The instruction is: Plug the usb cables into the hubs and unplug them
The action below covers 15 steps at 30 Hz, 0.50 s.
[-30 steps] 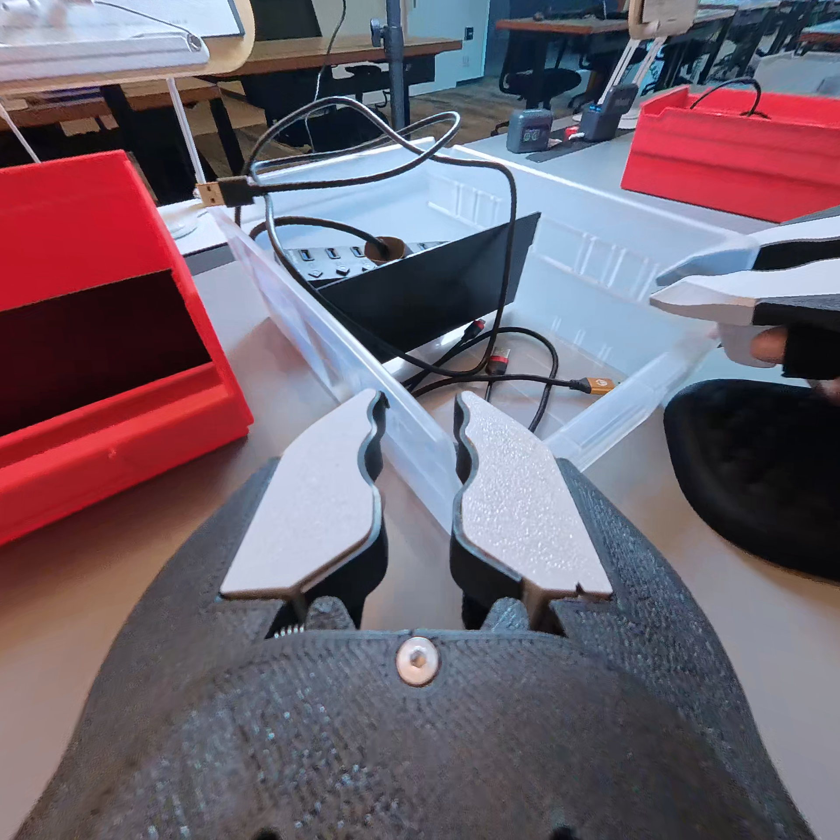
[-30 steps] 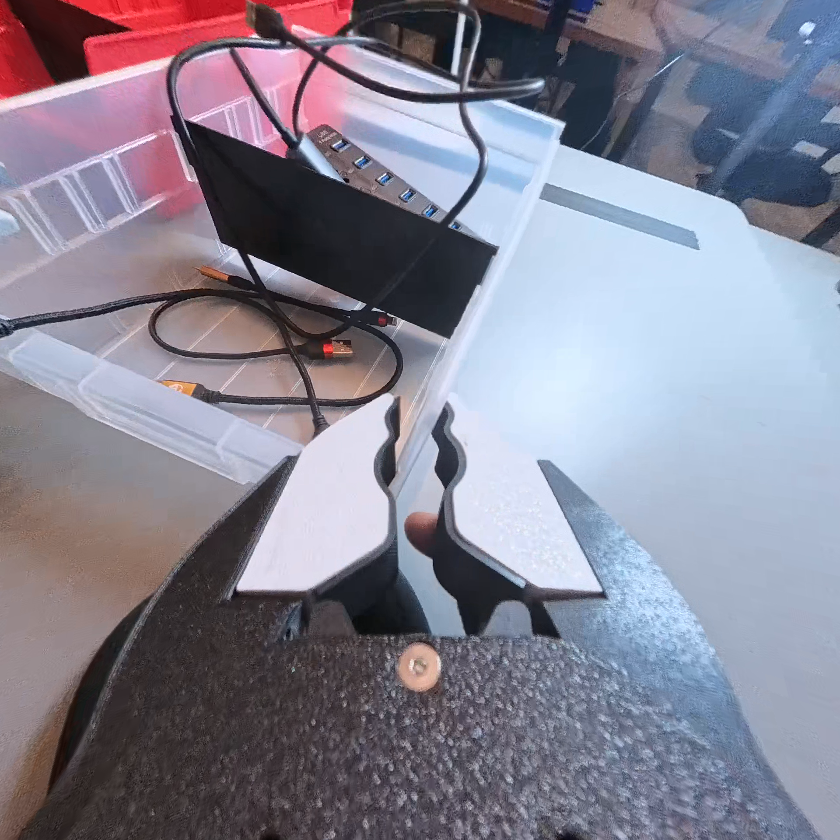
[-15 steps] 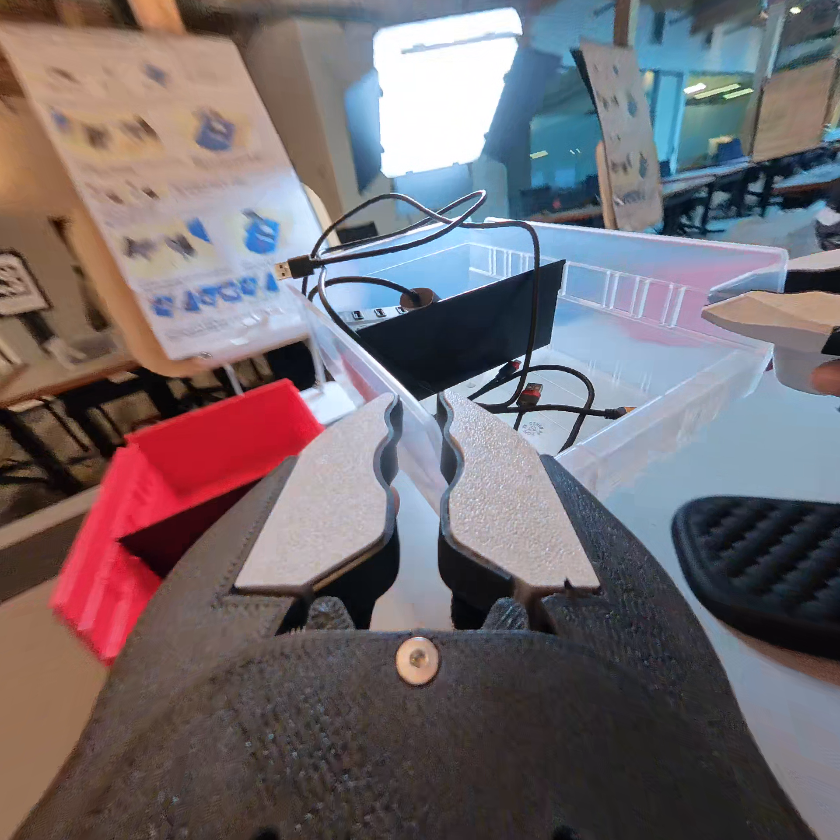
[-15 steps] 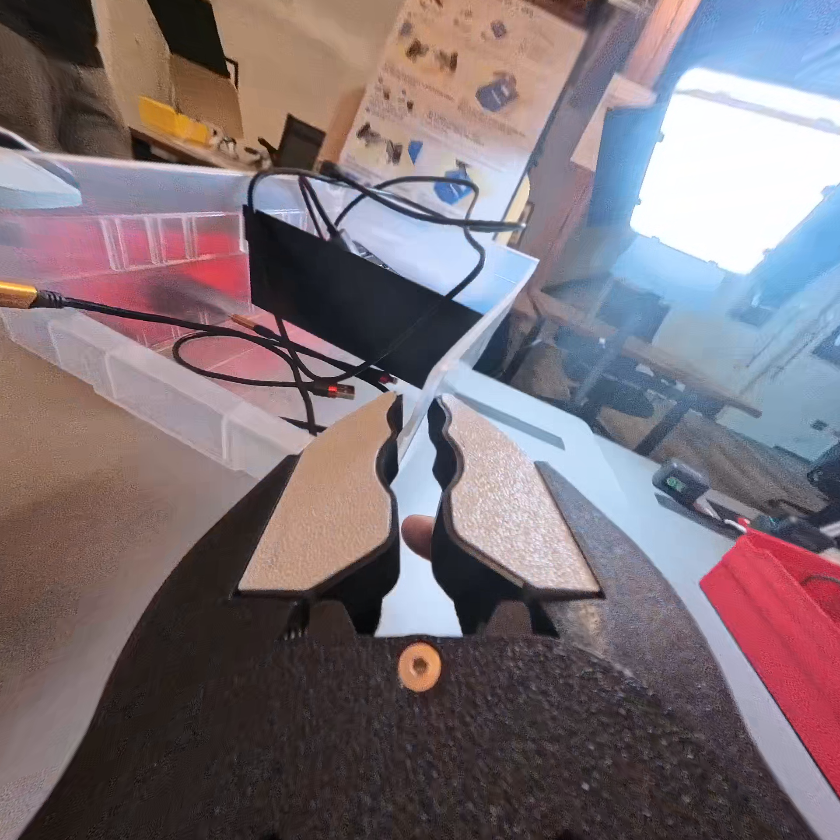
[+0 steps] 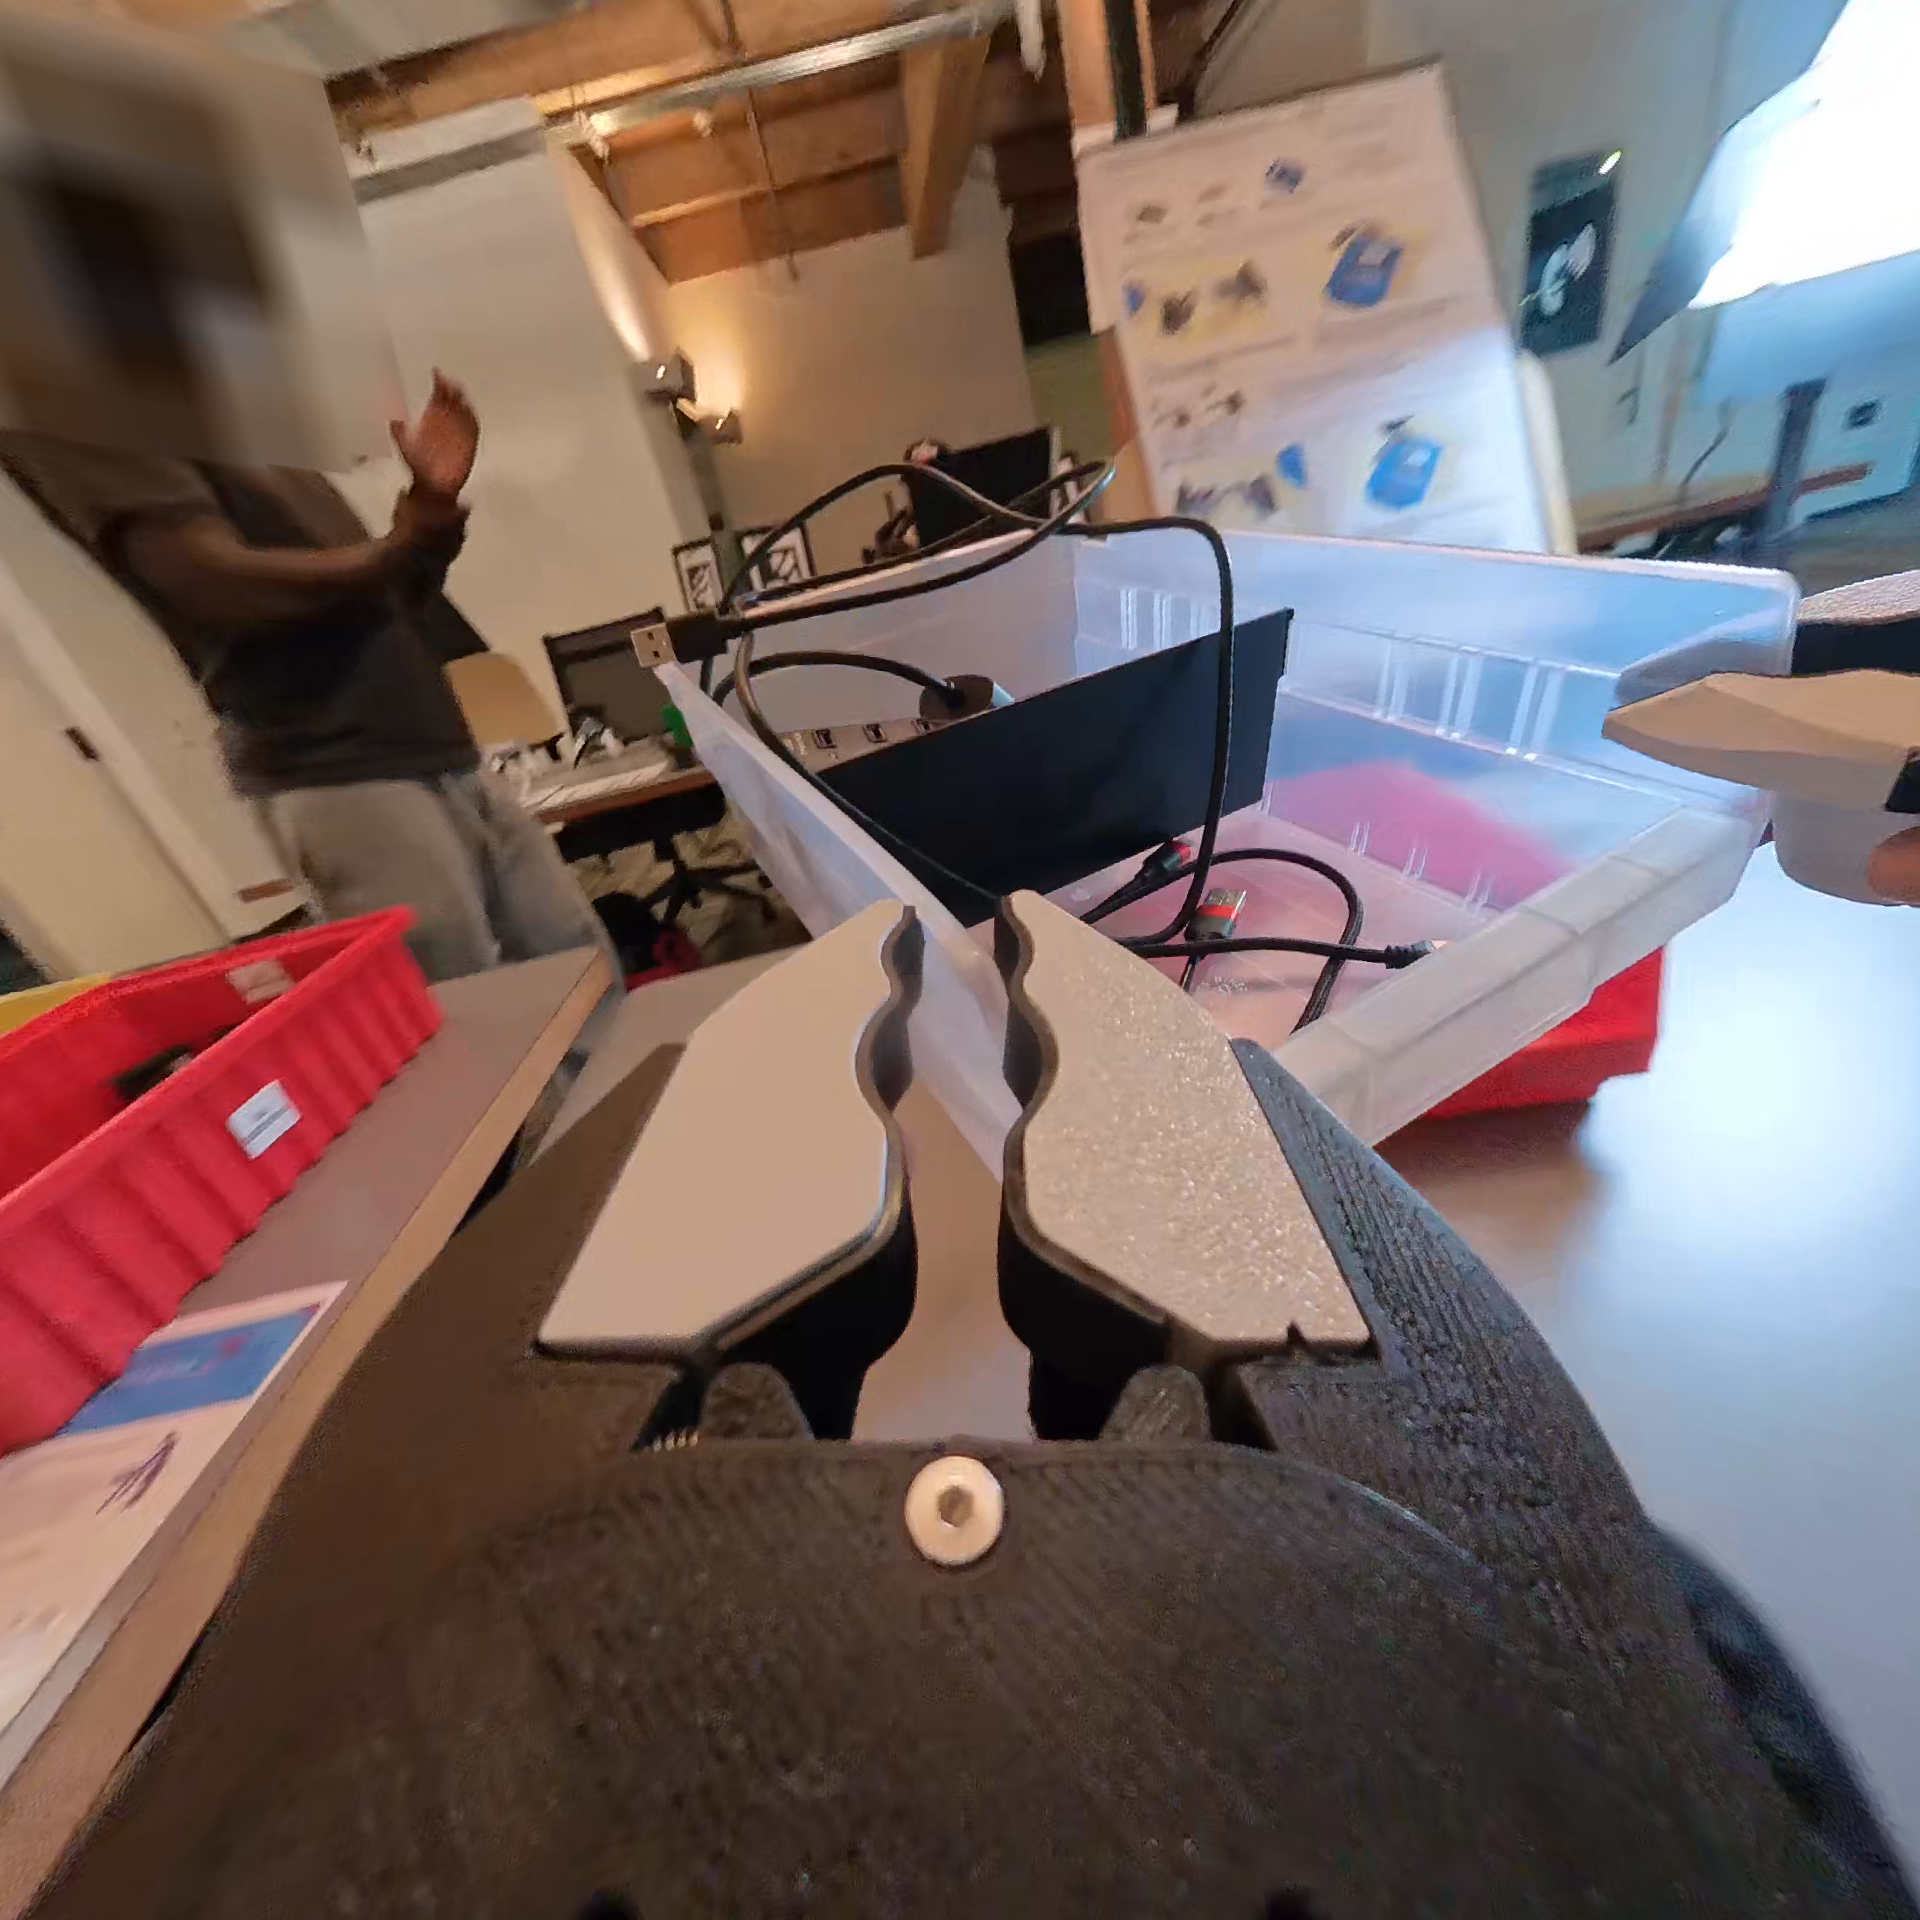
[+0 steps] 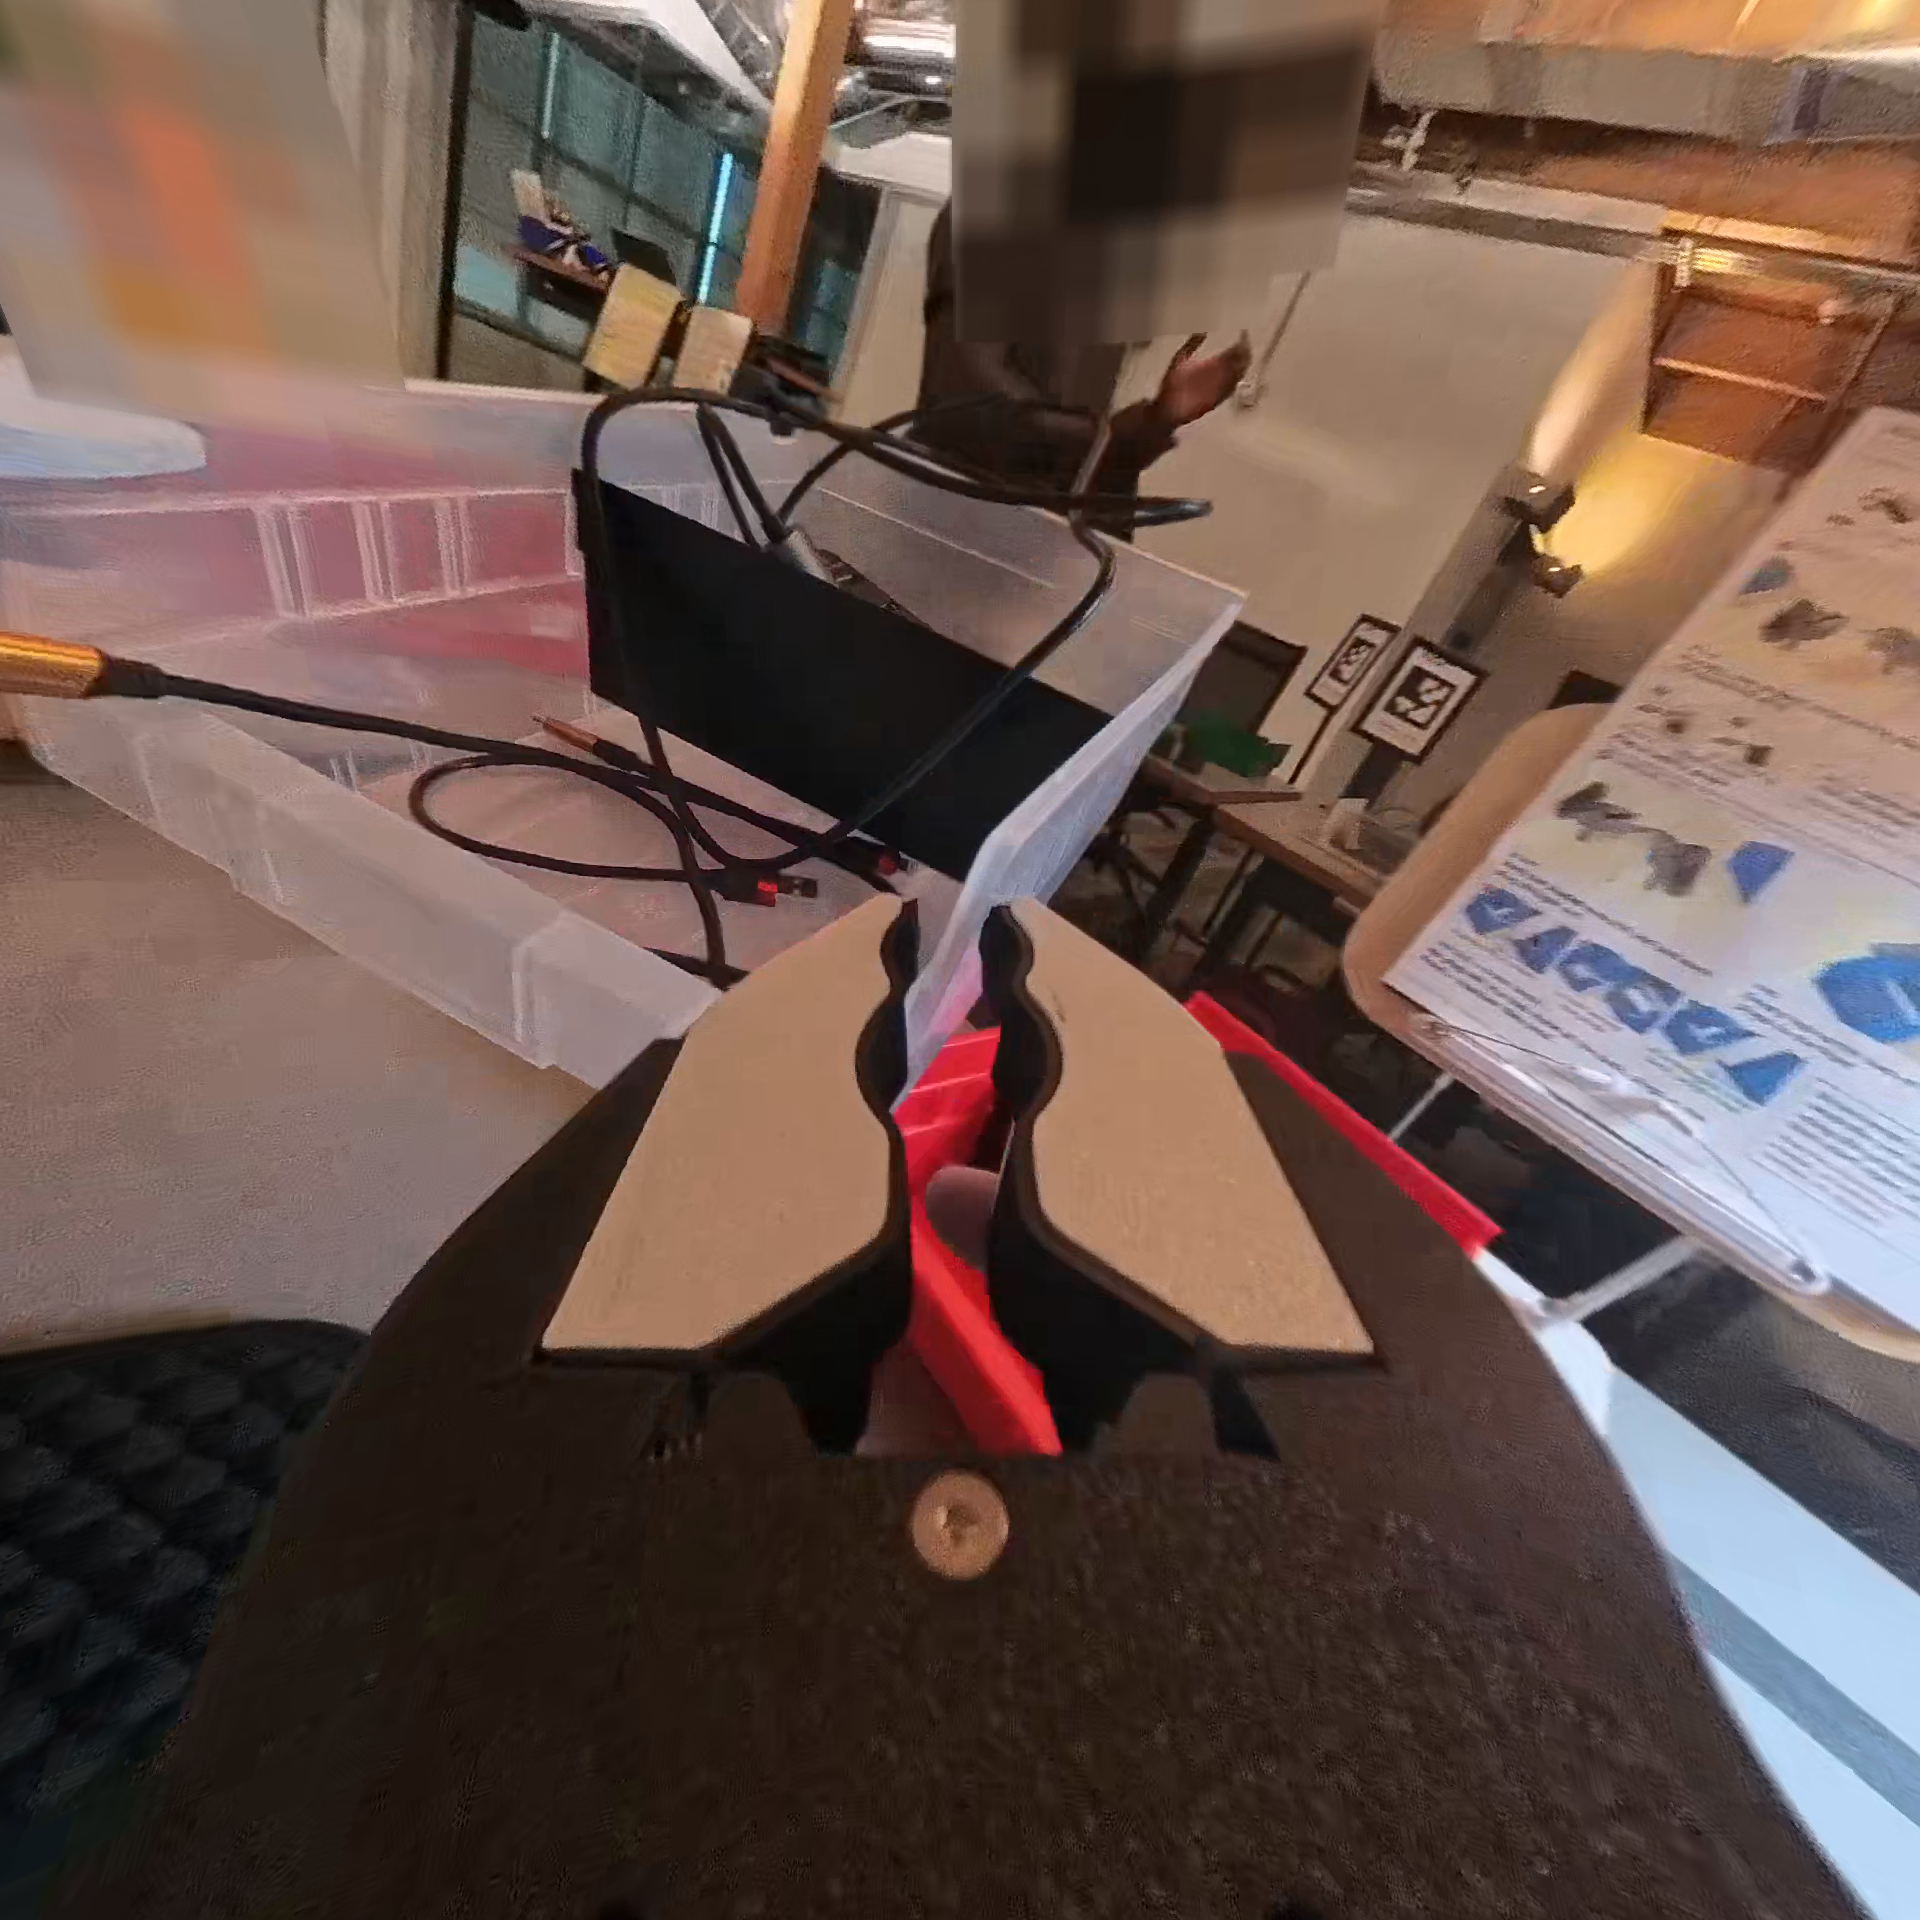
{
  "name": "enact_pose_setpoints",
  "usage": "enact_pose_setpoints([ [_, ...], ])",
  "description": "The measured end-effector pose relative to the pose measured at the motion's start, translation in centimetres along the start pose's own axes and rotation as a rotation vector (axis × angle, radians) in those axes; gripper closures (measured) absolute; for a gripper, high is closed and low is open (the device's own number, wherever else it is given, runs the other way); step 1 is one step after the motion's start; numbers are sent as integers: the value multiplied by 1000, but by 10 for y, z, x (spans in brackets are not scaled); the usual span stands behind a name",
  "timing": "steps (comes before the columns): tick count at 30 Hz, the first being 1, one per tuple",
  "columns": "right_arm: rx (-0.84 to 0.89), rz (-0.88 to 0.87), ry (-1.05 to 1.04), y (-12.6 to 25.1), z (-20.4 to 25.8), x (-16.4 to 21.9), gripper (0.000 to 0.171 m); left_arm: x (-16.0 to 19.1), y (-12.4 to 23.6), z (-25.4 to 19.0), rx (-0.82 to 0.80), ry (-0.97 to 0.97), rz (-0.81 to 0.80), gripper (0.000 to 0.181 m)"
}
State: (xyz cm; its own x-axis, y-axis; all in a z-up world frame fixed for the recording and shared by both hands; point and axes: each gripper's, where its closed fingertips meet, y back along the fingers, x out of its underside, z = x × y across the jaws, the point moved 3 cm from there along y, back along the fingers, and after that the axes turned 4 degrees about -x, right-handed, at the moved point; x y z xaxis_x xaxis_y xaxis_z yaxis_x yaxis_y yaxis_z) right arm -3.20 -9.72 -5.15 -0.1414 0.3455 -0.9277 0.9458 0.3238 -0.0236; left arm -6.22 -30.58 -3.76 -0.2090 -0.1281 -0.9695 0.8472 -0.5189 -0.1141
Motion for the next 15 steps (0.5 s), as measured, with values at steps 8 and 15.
enact_pose_setpoints([
  [8, -125, 142, -92, -65, 58, 95, 158, 115, -20, 39, 45, 58, 147, 169],
  [15, -105, 290, -90, -51, 49, 146, 155, 155, -48, 9, 89, 70, 192, 169],
])
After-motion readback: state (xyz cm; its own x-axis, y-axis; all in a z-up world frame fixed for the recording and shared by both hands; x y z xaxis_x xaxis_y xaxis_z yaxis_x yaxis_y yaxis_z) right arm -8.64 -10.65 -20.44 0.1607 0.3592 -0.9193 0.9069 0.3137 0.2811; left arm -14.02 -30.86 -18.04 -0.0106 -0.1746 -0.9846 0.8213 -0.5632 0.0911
